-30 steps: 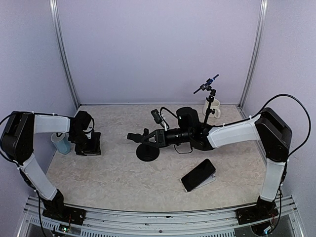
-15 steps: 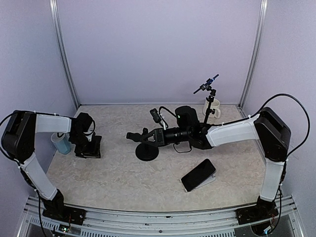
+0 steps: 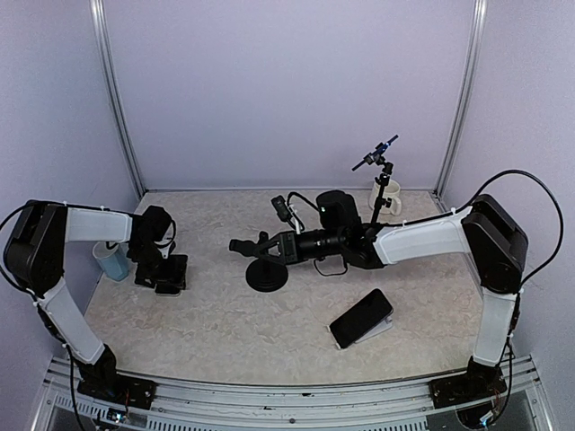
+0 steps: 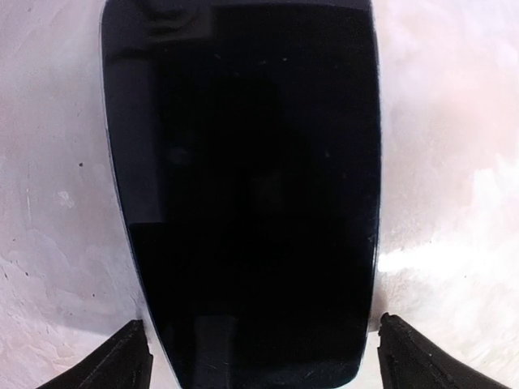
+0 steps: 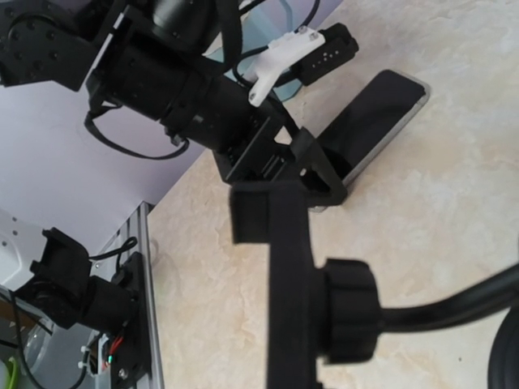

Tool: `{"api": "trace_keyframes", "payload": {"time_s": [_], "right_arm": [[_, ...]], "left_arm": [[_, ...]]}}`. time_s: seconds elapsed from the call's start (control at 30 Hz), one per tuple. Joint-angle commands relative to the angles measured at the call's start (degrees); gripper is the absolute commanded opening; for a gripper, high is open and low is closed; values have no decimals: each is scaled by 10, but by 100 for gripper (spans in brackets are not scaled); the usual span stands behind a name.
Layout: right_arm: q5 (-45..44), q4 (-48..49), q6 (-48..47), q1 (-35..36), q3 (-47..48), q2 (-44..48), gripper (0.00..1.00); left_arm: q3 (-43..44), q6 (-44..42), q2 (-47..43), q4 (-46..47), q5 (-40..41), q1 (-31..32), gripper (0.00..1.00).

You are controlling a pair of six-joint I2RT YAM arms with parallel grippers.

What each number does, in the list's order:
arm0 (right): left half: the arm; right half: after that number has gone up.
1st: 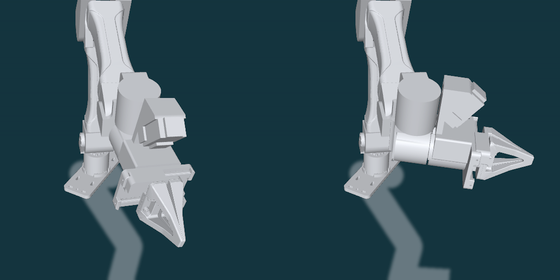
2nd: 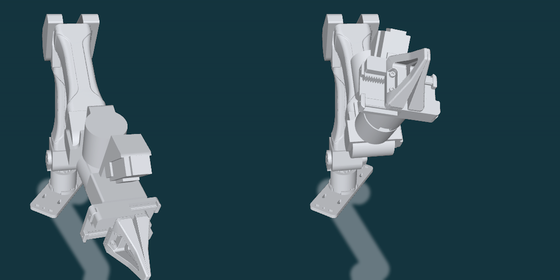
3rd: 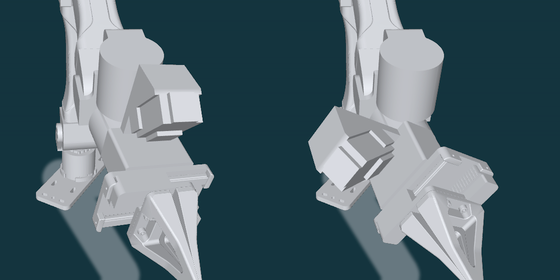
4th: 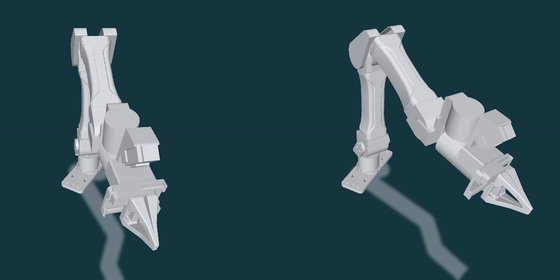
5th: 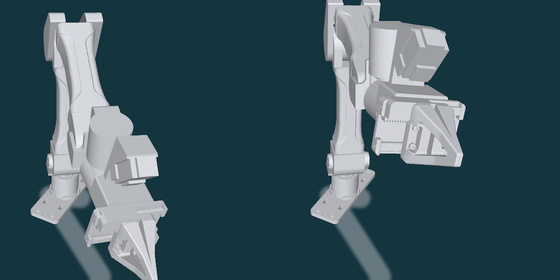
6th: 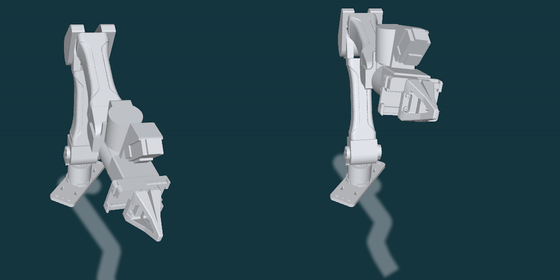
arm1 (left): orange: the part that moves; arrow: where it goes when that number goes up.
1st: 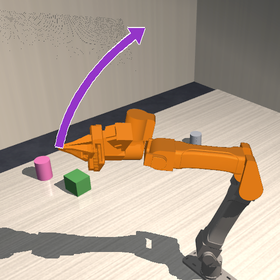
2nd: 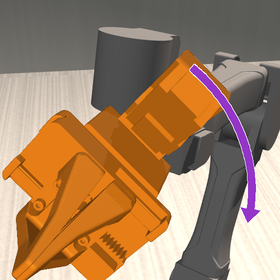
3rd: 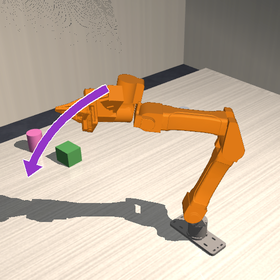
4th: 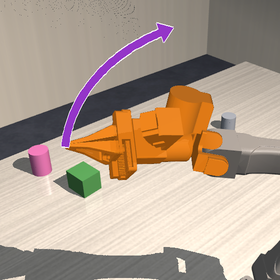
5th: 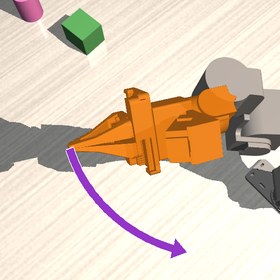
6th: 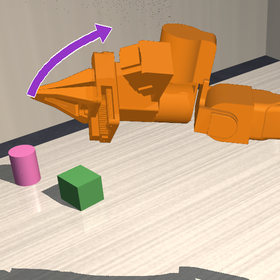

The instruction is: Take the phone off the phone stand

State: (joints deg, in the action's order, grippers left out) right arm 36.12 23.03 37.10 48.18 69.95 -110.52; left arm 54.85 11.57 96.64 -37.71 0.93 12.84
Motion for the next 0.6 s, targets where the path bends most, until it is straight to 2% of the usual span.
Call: {"api": "trace_keyframes", "payload": {"time_s": [0.0, 0.13, 0.33, 0.43, 0.57], "right_arm": [[-12, 10, -4, -4, 24, -5, 0], [-17, 9, -2, -4, 26, -4, 0], [-19, 11, 5, -3, 26, -4, 1], [-17, 12, 8, -2, 28, -4, 14], [-23, 10, 7, -2, 22, 2, 34]], "left_arm": [[12, -7, -10, 2, 8, 3, 96], [15, -10, -52, 11, 11, 3, 99], [14, -26, -200, 96, -29, 62, 99], [-8, -53, -269, 166, -42, 103, 99], [-32, -106, -317, 228, -33, 169, 99]]}}
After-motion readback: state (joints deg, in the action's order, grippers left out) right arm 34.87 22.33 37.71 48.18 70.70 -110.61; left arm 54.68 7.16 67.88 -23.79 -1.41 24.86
